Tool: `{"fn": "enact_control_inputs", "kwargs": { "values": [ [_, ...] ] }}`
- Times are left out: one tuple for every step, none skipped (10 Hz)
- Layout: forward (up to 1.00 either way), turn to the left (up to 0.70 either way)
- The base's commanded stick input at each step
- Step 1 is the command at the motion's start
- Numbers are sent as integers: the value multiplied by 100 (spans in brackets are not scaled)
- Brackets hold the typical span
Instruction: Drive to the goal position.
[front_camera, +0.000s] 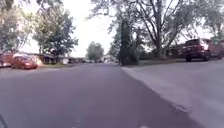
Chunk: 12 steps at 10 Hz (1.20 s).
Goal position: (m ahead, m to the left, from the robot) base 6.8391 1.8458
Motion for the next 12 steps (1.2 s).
{"fn": "enact_control_inputs", "kwargs": {
  "values": [
    [100, 0],
    [100, 0],
    [100, 0],
    [100, 0],
    [100, 0],
    [100, 0],
    [100, 0],
    [100, 0],
    [100, 0],
    [100, 0],
    [100, 0],
    [100, 0]
  ]
}}
